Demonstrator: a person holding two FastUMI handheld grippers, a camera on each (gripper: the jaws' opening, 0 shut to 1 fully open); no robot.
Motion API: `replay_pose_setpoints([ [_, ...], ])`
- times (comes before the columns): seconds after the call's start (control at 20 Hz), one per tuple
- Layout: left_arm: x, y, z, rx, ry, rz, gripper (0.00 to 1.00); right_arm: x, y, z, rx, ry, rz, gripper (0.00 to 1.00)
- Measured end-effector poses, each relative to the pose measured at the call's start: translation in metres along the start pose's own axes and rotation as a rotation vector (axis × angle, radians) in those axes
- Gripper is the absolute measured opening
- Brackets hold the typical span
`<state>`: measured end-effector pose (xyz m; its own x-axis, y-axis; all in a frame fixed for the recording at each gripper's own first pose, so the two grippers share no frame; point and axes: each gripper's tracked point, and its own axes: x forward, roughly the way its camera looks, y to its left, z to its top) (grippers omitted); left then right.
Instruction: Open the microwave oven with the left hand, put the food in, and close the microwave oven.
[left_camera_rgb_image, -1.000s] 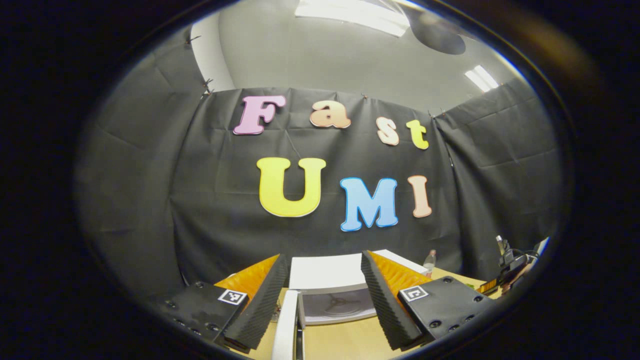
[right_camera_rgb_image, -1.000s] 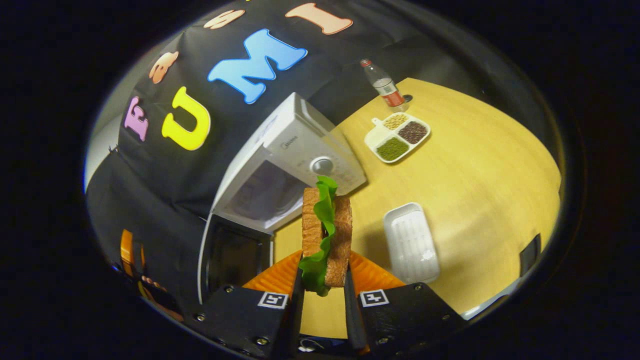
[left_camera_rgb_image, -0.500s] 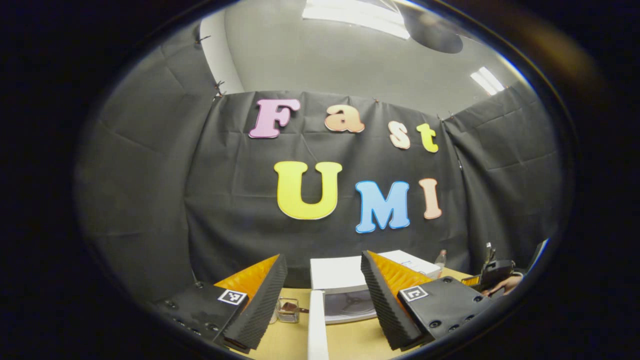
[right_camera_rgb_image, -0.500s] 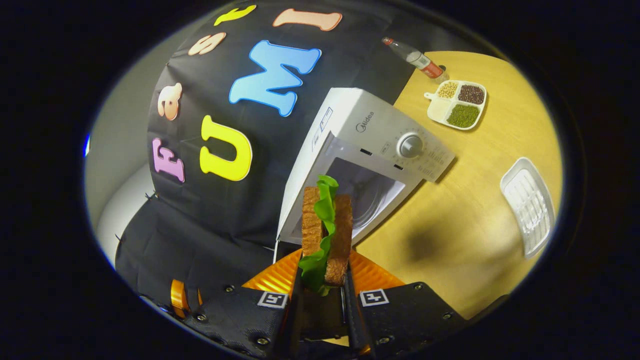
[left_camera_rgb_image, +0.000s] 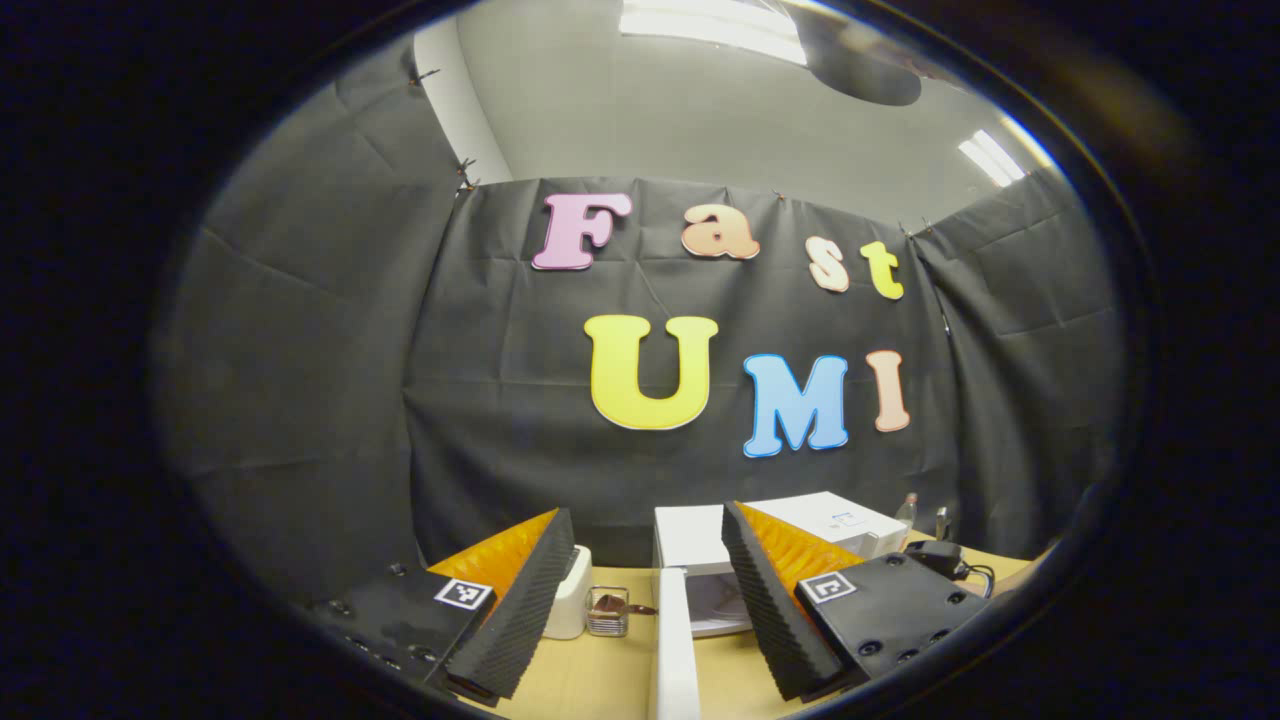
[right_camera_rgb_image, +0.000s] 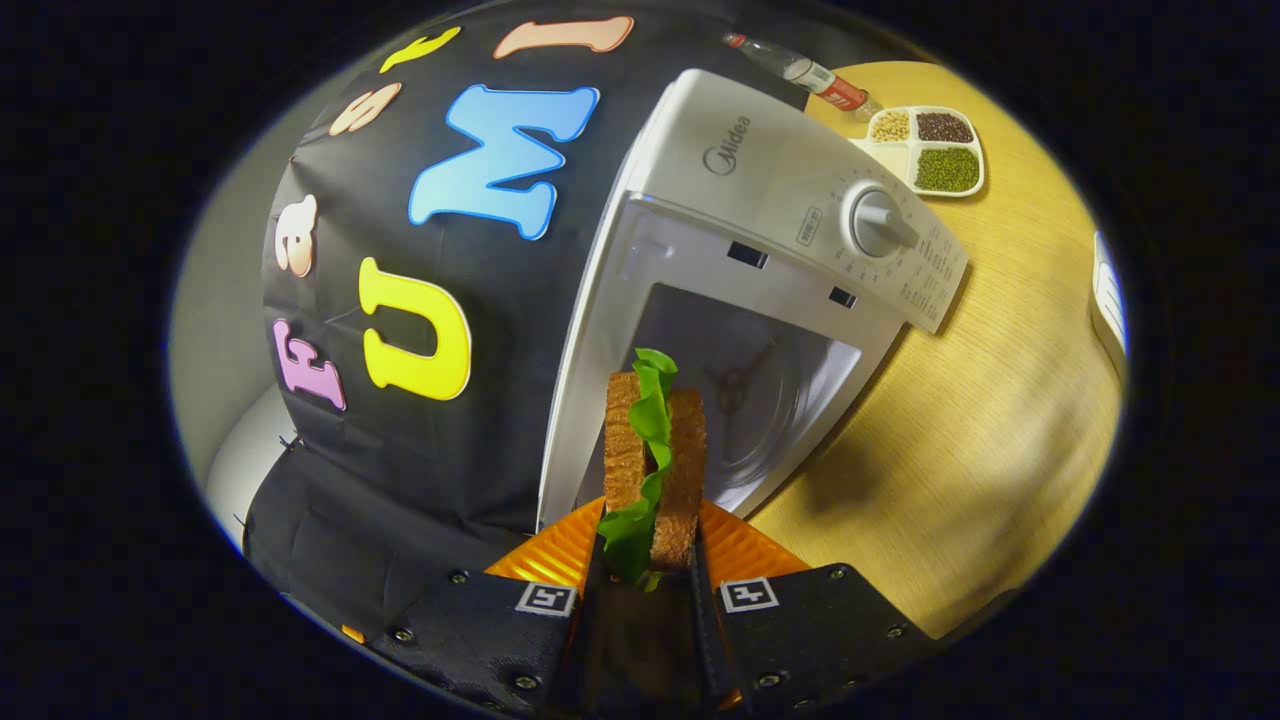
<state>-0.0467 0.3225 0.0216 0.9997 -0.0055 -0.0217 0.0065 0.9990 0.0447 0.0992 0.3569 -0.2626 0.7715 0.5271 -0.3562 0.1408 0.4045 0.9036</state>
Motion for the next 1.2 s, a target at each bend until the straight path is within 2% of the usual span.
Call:
replay_pose_setpoints([
  [0.25,-0.002,0.023,-0.005,0.0,0.029,0.037,0.99,0.06,-0.012,-0.001,0.077,-0.082,-0.018,0.38],
  [0.55,-0.009,0.058,-0.016,0.017,0.067,0.109,0.99,0.118,-0.017,0.008,0.237,-0.206,-0.023,0.38],
  [0.6,-0.011,0.063,-0.019,0.017,0.079,0.118,0.92,0.127,-0.018,0.01,0.256,-0.223,-0.025,0.38],
  [0.7,-0.011,0.07,-0.021,0.023,0.087,0.133,0.99,0.141,-0.022,0.012,0.282,-0.253,-0.034,0.38],
  [0.9,-0.009,0.076,-0.025,0.021,0.096,0.144,0.99,0.156,-0.033,0.016,0.331,-0.286,-0.069,0.38],
  [1.0,-0.007,0.076,-0.025,0.017,0.094,0.141,0.95,0.157,-0.035,0.014,0.318,-0.278,-0.088,0.38],
  [1.05,-0.007,0.075,-0.025,0.015,0.091,0.137,0.99,0.156,-0.033,0.012,0.308,-0.27,-0.104,0.38],
  [1.1,-0.007,0.074,-0.023,0.013,0.085,0.134,0.96,0.152,-0.036,0.01,0.294,-0.264,-0.131,0.38],
  [1.15,-0.005,0.073,-0.023,0.01,0.083,0.132,0.99,0.149,-0.039,0.007,0.289,-0.253,-0.158,0.43],
  [1.2,-0.005,0.07,-0.023,0.006,0.078,0.128,0.95,0.145,-0.04,0.005,0.284,-0.247,-0.172,0.48],
])
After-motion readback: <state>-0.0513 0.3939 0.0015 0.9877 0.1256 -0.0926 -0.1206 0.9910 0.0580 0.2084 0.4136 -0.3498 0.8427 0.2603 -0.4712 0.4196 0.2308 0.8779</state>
